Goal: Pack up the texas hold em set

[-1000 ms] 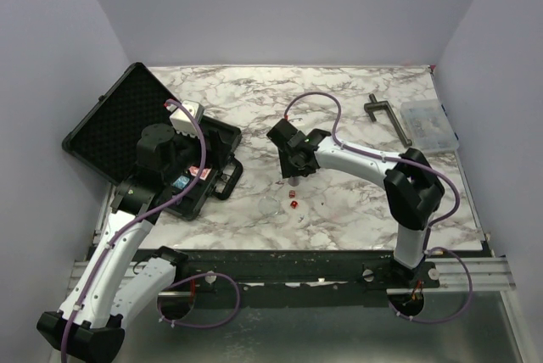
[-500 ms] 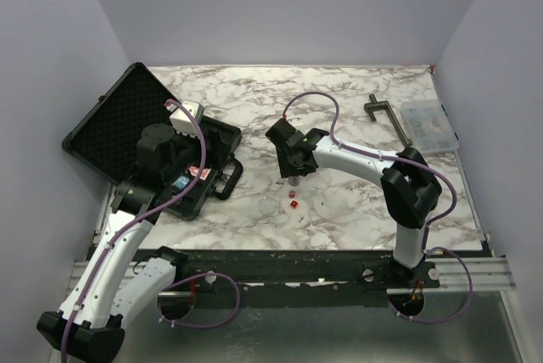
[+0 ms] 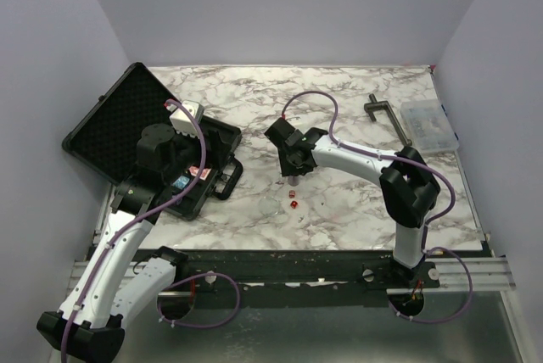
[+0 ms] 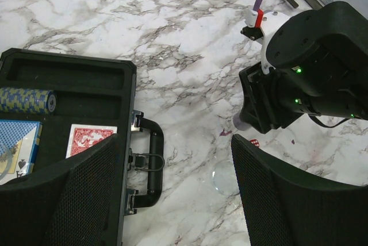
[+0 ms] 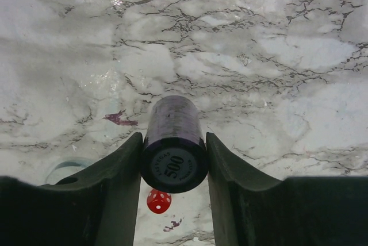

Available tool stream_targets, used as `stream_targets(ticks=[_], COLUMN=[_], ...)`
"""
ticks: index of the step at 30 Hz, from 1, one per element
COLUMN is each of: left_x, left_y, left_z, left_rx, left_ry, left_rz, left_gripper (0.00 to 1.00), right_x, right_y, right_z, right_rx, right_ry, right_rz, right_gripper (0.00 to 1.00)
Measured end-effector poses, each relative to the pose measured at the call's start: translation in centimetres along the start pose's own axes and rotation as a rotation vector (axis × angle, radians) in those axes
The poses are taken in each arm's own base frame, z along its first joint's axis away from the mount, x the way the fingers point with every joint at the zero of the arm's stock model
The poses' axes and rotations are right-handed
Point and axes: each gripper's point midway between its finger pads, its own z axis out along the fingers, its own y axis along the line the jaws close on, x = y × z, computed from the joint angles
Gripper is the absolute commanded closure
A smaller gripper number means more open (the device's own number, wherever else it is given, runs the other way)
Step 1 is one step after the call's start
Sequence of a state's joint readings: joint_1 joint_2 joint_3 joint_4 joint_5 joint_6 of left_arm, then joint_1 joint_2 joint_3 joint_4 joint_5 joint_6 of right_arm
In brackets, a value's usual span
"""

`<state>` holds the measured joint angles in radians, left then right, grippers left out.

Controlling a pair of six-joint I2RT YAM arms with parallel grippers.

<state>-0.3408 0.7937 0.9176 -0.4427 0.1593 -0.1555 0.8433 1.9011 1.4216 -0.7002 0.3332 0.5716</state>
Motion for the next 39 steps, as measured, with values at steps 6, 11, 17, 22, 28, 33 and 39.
stream_targets(ticks=[6,11,17,22,28,33,39], left_x=[0.0,0.0,-0.1,0.1,0.6,0.6,1.1], left_y=[0.0,-0.1,-0.6,-1.5,-3.4,-5.0,-7.0], left_z=[0.0,0.0,-0.2,-0.4,-0.8,-1.2,-1.6], left_rx=[0.0,0.003,0.036,0.089,0.185,0.255,0.356], left_ry=[0.0,-0.002,-0.008,-0.011,-0.02,-0.03,-0.022], left_rz=[0.0,0.001,0.006,0.023,0.067,0.099,0.127], left_gripper=[0.23,0.23,0.23,0.16,0.14,0.12,0.15], right_x=[0.0,0.0,-0.1,-0.9,-2.5,-2.4,-1.3], right_y=[0.0,0.0,-0.2,-0.4,-0.6,-0.7,-0.8], right_z=[0.0,0.0,-0.5,-2.5,-6.4,-9.4,-12.4], right_rx=[0.001,0.001,0.0,-0.024,-0.097,-0.18,-0.301], right_ry=[-0.001,-0.001,-0.003,-0.033,-0.109,-0.147,-0.178], right_rz=[-0.001,0.0,-0.003,0.009,0.036,0.043,0.041], right_gripper=[0.77,0.86,0.98,0.99,1.0,0.99,0.99])
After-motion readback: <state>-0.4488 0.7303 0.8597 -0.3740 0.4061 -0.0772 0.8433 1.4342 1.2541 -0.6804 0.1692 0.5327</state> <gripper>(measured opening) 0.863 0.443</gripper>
